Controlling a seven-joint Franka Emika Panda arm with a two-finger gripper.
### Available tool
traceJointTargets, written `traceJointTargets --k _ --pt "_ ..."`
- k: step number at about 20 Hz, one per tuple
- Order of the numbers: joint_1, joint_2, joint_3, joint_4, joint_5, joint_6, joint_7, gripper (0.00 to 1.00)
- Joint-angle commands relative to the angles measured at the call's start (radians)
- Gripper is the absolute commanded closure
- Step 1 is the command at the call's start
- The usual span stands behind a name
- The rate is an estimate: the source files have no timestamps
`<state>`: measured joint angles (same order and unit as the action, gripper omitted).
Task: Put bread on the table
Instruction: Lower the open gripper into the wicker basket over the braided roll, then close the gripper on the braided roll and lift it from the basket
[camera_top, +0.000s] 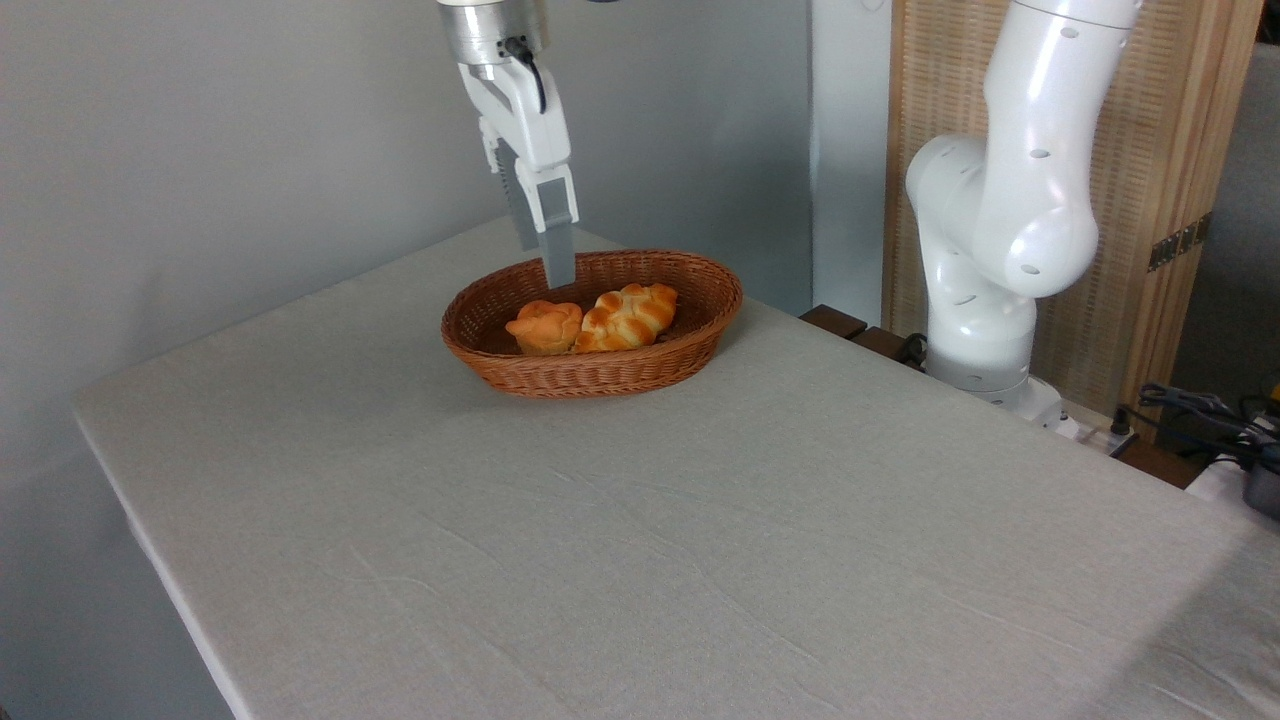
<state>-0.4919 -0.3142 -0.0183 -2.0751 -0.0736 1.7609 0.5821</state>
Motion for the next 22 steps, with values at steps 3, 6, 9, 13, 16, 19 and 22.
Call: traceJointTargets --k 3,6,9,13,16,19,22 --pt "-0.112 -0.095 0.023 -0.181 -0.045 0.112 -0.005 0.0" --pt "-0.137 -0.102 0.023 -0.247 -0.109 0.213 -0.103 0.0" --pt "-0.155 -0.102 0.023 -0.298 -0.141 0.272 -0.182 0.0" --pt "-0.16 -0.102 0.021 -0.346 -0.135 0.236 -0.177 0.0" --pt "-0.154 -0.105 0.023 -0.341 -0.117 0.161 -0.171 0.0" --pt "-0.155 -0.102 0.02 -0.346 -0.1 0.153 -0.176 0.0" --pt "-0.155 -0.1 0.02 -0.359 -0.1 0.175 -0.176 0.0"
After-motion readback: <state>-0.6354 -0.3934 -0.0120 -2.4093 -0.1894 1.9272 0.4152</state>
